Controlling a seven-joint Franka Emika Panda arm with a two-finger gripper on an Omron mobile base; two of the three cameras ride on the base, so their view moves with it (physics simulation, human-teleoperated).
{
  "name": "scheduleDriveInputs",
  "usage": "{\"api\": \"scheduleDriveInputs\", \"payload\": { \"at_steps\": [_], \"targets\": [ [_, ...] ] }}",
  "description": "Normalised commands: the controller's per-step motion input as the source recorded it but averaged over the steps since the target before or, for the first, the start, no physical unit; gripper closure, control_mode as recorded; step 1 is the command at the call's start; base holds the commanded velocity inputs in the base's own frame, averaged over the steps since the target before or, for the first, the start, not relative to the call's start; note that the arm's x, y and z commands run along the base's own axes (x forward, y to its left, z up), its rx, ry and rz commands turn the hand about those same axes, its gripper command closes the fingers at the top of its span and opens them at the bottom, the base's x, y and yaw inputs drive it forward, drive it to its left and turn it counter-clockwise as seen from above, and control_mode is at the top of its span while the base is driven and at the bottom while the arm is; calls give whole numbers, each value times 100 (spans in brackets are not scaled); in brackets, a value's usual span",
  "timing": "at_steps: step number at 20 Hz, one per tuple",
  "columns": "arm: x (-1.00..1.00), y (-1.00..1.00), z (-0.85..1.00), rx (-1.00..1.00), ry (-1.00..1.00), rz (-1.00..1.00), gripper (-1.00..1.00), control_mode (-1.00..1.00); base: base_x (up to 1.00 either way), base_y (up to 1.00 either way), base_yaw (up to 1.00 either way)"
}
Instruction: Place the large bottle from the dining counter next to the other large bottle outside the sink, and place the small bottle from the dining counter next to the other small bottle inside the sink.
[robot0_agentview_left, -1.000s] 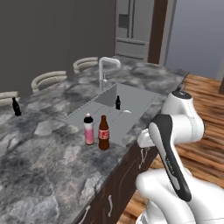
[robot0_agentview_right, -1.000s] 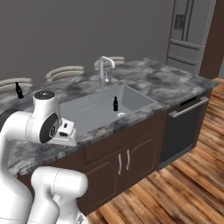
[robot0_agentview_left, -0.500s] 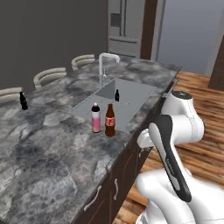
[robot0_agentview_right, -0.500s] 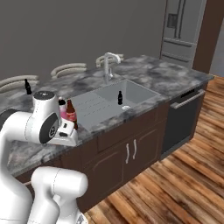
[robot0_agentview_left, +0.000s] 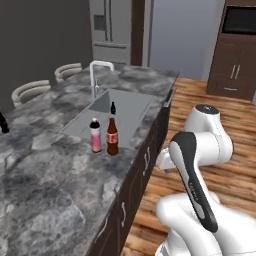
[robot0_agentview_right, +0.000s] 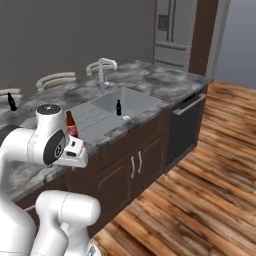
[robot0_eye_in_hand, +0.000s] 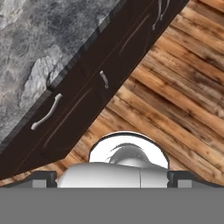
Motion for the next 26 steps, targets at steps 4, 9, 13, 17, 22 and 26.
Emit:
{"api": "scheduleDriveInputs", "payload": {
  "at_steps": [4,9,13,17,22,26],
  "targets": [
    [0,0,0,0,0,0,-100,100,-43,1,-32],
    [0,0,0,0,0,0,-100,100,-61,-4,-20],
    [0,0,0,0,0,0,-100,100,-53,0,-15],
    [0,0,0,0,0,0,-100,100,-49,0,-19],
    [0,0,0,0,0,0,-100,100,-56,-2,-26],
    [0,0,0,0,0,0,-100,100,-31,0,-40]
  ]
}}
